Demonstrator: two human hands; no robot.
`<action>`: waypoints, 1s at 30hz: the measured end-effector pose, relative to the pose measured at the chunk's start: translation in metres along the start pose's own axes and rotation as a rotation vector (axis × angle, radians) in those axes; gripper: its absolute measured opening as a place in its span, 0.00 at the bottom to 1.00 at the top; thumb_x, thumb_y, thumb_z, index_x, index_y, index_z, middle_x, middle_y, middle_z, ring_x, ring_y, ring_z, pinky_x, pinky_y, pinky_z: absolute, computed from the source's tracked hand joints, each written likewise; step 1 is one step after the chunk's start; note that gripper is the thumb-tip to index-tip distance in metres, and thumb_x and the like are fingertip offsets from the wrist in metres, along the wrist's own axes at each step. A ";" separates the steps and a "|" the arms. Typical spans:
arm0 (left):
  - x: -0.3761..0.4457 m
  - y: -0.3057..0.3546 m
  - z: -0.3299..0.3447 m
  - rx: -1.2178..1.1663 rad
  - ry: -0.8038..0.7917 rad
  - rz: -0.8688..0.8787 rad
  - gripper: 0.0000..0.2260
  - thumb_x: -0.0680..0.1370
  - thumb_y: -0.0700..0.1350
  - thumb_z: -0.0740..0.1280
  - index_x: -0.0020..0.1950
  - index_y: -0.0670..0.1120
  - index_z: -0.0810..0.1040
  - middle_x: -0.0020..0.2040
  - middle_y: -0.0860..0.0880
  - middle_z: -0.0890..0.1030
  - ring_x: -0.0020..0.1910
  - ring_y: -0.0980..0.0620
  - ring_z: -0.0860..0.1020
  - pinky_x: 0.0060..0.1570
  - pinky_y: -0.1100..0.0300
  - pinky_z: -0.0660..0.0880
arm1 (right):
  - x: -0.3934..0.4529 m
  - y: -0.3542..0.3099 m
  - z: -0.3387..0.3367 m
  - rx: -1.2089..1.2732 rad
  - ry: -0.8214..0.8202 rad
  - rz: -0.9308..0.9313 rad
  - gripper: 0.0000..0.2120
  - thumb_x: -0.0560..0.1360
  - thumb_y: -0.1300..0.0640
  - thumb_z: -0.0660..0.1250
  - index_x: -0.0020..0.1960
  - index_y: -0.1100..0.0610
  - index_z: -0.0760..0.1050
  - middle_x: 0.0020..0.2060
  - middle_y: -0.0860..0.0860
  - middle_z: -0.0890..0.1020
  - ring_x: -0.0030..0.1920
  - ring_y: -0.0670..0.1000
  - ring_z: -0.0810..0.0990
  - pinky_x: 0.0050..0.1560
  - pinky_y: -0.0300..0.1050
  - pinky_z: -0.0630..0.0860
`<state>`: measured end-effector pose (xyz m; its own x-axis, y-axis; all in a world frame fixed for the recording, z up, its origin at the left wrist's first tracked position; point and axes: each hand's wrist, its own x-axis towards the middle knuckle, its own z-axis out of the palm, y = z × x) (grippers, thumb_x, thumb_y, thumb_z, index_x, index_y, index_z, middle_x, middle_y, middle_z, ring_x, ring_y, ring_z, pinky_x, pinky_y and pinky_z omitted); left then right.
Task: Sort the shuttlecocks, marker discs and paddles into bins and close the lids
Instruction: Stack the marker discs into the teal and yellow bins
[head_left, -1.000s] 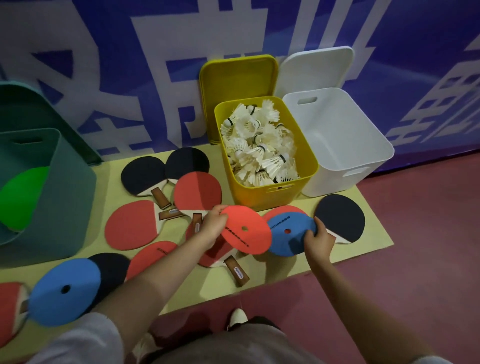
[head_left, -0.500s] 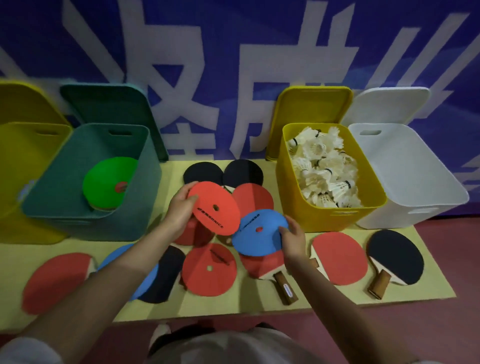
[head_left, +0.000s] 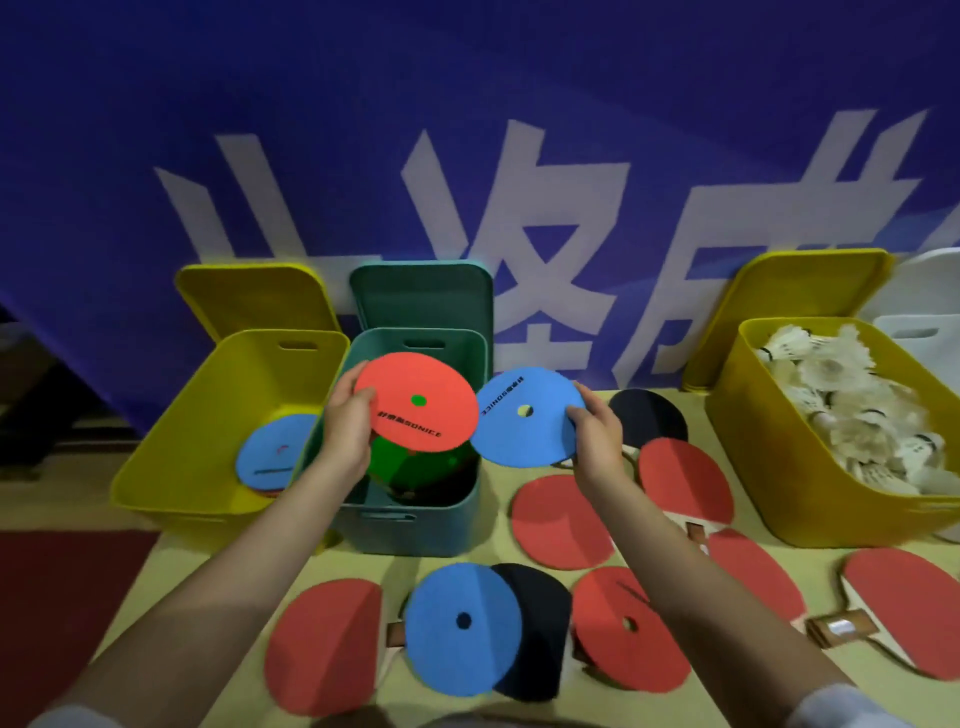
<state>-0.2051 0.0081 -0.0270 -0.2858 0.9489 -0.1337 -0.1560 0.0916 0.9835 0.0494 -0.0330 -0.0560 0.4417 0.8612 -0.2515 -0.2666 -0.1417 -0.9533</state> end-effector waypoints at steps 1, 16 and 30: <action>0.006 0.003 -0.017 0.003 0.019 0.009 0.18 0.79 0.34 0.56 0.66 0.47 0.72 0.59 0.45 0.76 0.55 0.48 0.75 0.46 0.59 0.74 | -0.002 0.002 0.017 0.005 -0.011 -0.001 0.15 0.76 0.64 0.59 0.55 0.47 0.76 0.56 0.51 0.78 0.58 0.58 0.77 0.58 0.61 0.76; 0.127 0.002 -0.197 0.199 0.329 0.019 0.20 0.76 0.33 0.55 0.67 0.42 0.72 0.61 0.42 0.76 0.53 0.48 0.75 0.48 0.59 0.72 | -0.005 0.026 0.210 -0.113 -0.149 -0.073 0.16 0.76 0.68 0.59 0.61 0.58 0.75 0.56 0.54 0.79 0.54 0.53 0.76 0.53 0.45 0.72; 0.200 -0.071 -0.212 0.872 0.136 -0.386 0.19 0.74 0.37 0.64 0.65 0.37 0.72 0.62 0.35 0.77 0.60 0.36 0.75 0.55 0.49 0.72 | 0.025 0.051 0.278 -0.209 -0.176 -0.006 0.18 0.77 0.66 0.58 0.65 0.56 0.73 0.58 0.52 0.77 0.58 0.53 0.75 0.53 0.45 0.71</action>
<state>-0.4514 0.1270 -0.1496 -0.4771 0.7687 -0.4260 0.4798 0.6339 0.6066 -0.1921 0.1168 -0.0648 0.2825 0.9313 -0.2299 -0.0739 -0.2178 -0.9732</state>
